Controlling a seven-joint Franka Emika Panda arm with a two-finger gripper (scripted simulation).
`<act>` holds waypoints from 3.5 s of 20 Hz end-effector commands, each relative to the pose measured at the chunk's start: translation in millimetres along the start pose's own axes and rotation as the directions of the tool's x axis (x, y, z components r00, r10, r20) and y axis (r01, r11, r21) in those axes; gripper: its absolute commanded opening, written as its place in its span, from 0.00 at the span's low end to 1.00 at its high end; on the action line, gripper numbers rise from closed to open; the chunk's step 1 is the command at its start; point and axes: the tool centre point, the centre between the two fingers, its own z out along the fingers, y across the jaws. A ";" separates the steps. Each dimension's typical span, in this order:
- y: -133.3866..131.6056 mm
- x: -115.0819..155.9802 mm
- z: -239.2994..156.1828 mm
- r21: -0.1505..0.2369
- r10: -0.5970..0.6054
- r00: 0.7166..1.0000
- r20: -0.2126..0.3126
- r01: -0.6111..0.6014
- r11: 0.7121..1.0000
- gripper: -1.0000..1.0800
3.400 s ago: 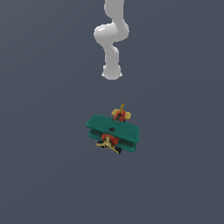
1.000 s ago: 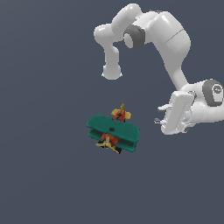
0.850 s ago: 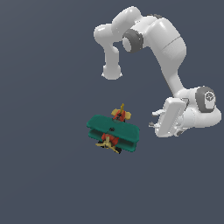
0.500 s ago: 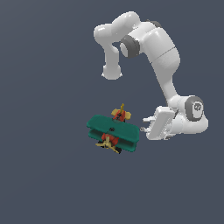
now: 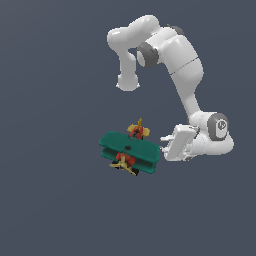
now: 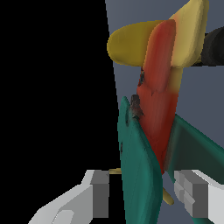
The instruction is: Pick up the object and move it to a goal position.
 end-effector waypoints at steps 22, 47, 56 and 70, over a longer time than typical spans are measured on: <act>9.2 0.9 40.1 0.002 -0.021 1.000 -0.001 0.021 1.000 0.62; -23.9 -21.5 30.3 0.002 0.094 0.996 0.003 -0.094 0.996 0.00; -112.4 -57.7 1.1 -0.002 0.360 0.933 0.010 -0.360 0.933 0.00; -230.7 -65.7 -34.7 -0.009 0.650 0.760 0.015 -0.650 0.760 0.00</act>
